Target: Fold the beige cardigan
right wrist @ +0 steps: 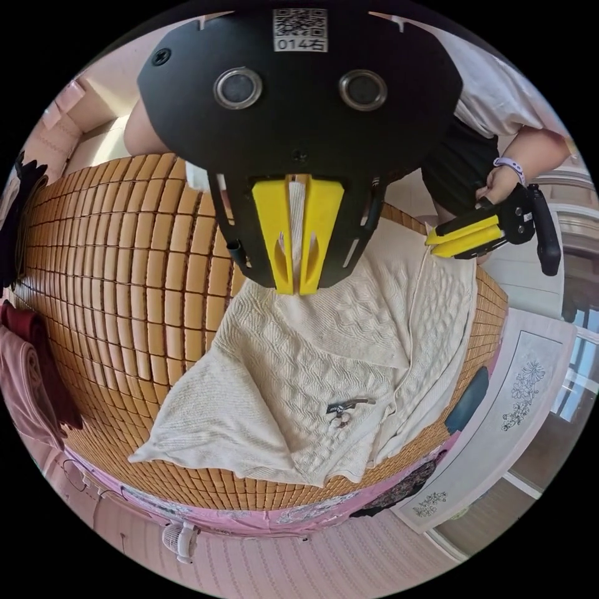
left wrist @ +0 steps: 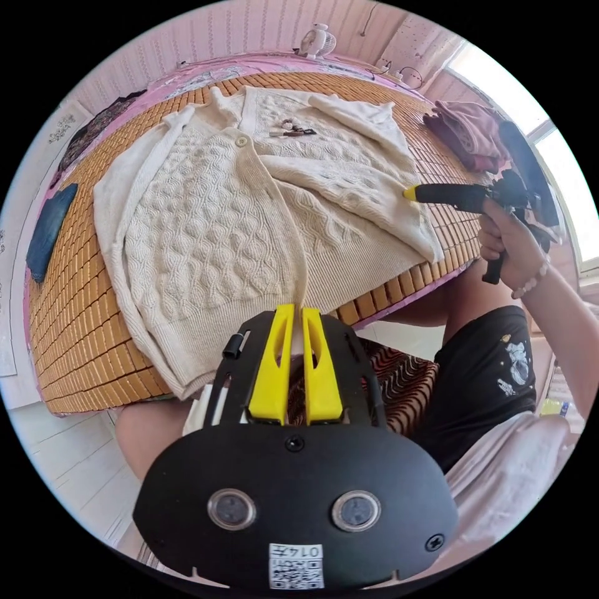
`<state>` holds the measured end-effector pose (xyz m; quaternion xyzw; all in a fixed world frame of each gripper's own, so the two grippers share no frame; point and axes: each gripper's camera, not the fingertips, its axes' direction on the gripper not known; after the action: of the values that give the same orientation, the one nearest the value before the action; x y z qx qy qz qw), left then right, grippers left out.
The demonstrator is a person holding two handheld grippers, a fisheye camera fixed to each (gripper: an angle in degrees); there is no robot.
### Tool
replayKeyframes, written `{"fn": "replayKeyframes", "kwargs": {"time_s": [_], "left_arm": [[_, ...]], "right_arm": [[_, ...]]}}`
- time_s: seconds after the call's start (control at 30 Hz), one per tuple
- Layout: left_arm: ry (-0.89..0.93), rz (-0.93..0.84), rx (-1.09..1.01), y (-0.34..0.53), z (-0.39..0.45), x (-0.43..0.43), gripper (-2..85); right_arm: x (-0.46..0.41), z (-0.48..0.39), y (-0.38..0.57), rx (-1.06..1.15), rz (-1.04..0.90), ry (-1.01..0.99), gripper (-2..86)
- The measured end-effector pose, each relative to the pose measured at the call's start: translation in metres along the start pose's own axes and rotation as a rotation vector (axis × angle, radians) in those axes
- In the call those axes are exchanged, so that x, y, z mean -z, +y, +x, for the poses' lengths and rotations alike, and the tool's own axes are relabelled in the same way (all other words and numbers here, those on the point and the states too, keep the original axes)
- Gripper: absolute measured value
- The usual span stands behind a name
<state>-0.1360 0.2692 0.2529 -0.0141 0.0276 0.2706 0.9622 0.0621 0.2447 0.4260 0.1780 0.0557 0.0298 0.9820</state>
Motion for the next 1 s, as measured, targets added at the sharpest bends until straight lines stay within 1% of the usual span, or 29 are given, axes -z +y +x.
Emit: {"fn": "replayKeyframes", "kwargs": {"time_s": [0.07, 0.1, 0.17, 0.23, 0.27, 0.3, 0.33, 0.37, 0.43, 0.5, 0.57, 0.63, 0.67, 0.7, 0.77, 0.8, 0.9, 0.97, 1.0], "left_arm": [[0.064, 0.045, 0.027, 0.007, -0.008, 0.008, -0.6], [0.082, 0.065, 0.032, 0.009, -0.011, 0.012, -0.7], [0.168, 0.161, 0.078, 0.021, -0.03, 0.039, -0.9], [0.233, 0.251, 0.114, 0.032, -0.048, 0.062, -1.0], [0.272, 0.299, 0.139, 0.038, -0.06, 0.075, -1.0], [0.293, 0.319, 0.146, 0.04, -0.065, 0.08, -1.0], [0.331, 0.351, 0.151, 0.043, -0.073, 0.088, -1.0], [0.366, 0.369, 0.156, 0.044, -0.078, 0.09, -1.0], [0.409, 0.35, 0.118, 0.038, -0.076, 0.084, -1.0], [0.442, 0.282, 0.077, 0.028, -0.064, 0.062, -0.9], [0.552, 0.14, 0.023, 0.018, -0.041, 0.011, -0.8], [0.569, 0.026, -0.009, 0.016, -0.021, -0.024, -0.7], [0.578, 0.04, -0.002, 0.019, -0.016, -0.031, -0.6], [0.585, 0.034, -0.001, 0.019, -0.014, -0.033, -0.6], [0.602, 0.058, -0.008, 0.024, -0.011, -0.028, -0.4], [0.595, 0.072, -0.01, 0.026, -0.013, -0.025, -0.3], [0.496, 0.135, 0.03, 0.038, -0.03, -0.008, -0.1], [0.366, 0.151, 0.081, 0.045, -0.049, -0.003, -0.2], [0.333, 0.147, 0.098, 0.046, -0.053, -0.004, -0.2]], "right_arm": [[0.006, 0.008, 0.003, -0.002, 0.013, -0.063, 1.6], [0.015, 0.011, 0.006, 0.006, 0.04, -0.123, 1.3], [0.034, 0.009, 0.013, 0.037, 0.119, -0.258, 1.2], [0.052, -0.016, 0.025, 0.171, 0.16, -0.439, 1.2], [0.052, -0.026, 0.028, 0.22, 0.149, -0.456, 1.2], [0.048, -0.047, 0.035, 0.322, 0.102, -0.461, 1.4], [0.038, -0.066, 0.044, 0.413, 0.042, -0.439, 1.7], [0.032, -0.074, 0.048, 0.453, 0.014, -0.416, 1.9], [0.009, -0.093, 0.063, 0.535, -0.087, -0.303, 3.2], [0.003, -0.096, 0.07, 0.549, -0.116, -0.288, 4.0], [0.005, -0.093, 0.075, 0.533, -0.11, -0.297, 4.4], [0.011, -0.084, 0.078, 0.501, -0.1, -0.313, 4.7], [0.013, -0.081, 0.079, 0.492, -0.098, -0.312, 4.9], [0.013, -0.078, 0.08, 0.496, -0.141, -0.281, 5.2], [0.017, -0.069, 0.085, 0.476, -0.143, -0.245, 5.4], [0.023, -0.062, 0.089, 0.459, -0.129, -0.236, 5.3], [0.036, -0.043, 0.09, 0.383, -0.069, -0.178, 5.8], [0.042, -0.029, 0.086, 0.307, -0.023, -0.102, 6.1], [0.045, -0.018, 0.081, 0.247, -0.001, -0.047, 6.3]]}}
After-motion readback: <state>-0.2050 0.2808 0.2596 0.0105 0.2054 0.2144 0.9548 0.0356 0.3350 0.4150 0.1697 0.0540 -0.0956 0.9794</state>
